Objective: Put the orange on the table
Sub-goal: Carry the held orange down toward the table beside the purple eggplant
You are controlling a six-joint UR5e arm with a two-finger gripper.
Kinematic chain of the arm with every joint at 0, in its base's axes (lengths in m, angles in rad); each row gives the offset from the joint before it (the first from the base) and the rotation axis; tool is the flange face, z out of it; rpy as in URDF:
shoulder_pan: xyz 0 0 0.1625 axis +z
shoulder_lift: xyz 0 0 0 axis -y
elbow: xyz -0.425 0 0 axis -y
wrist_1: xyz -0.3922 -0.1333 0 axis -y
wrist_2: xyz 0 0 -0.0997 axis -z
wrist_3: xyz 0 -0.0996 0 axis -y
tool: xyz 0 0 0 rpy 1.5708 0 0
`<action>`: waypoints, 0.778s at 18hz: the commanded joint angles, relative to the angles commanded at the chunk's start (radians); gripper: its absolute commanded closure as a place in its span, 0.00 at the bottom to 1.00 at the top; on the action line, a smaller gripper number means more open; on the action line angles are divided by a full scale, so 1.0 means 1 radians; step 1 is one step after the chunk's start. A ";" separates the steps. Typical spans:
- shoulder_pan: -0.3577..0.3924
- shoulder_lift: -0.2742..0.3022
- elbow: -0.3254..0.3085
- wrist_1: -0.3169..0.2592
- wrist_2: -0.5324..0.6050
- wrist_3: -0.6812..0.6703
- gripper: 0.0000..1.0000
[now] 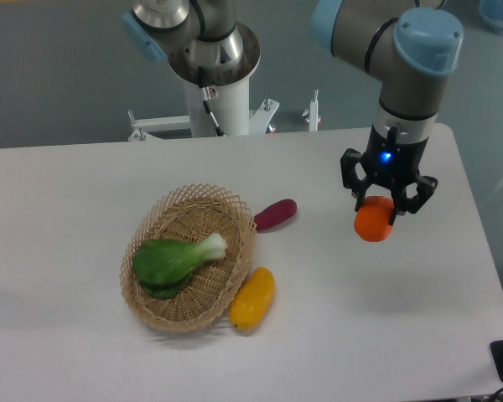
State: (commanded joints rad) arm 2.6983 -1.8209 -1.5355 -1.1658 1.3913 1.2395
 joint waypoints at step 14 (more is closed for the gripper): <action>-0.052 -0.040 -0.047 0.132 0.041 -0.184 0.48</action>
State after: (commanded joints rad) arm 2.6462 -1.8607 -1.5829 -1.0342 1.4326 1.0556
